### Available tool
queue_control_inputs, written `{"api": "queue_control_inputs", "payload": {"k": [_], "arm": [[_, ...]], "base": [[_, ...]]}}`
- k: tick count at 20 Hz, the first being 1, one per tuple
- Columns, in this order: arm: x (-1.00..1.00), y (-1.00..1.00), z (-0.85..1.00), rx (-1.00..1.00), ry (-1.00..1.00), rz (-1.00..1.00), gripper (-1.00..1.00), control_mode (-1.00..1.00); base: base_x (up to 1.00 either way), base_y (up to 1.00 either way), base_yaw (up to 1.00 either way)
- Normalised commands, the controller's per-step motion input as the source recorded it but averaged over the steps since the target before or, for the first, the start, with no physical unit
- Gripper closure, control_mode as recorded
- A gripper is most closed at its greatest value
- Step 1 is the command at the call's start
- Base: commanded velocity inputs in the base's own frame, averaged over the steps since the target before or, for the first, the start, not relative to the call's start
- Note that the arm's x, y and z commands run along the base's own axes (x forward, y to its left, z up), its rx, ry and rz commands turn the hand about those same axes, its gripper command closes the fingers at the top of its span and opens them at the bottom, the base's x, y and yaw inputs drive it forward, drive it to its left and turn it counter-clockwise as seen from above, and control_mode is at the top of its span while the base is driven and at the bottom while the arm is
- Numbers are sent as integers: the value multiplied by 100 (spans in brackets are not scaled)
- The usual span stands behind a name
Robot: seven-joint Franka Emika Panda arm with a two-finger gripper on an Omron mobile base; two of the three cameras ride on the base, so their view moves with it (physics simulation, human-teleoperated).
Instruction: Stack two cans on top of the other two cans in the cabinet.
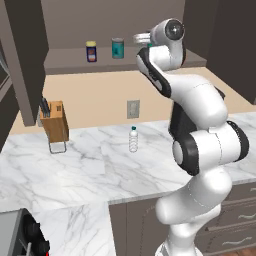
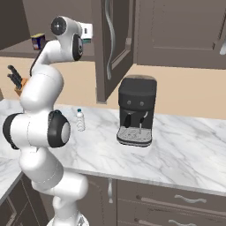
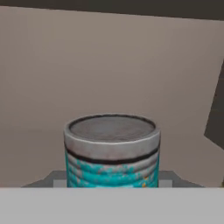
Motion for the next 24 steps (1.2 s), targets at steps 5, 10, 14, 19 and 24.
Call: {"api": "queue_control_inputs", "payload": {"k": [5,10,14,19,24], "arm": [[-13,-2,37,0,0,-27,100,-100],[-4,-1,35,0,0,-24,100,-100],[0,-17,11,-2,0,-20,100,-100],[-1,-26,8,-1,0,-19,100,-100],[-7,-31,14,0,0,-13,100,-100]], "base": [[0,0,0],[0,0,0],[0,0,0],[0,0,0],[0,0,0]]}}
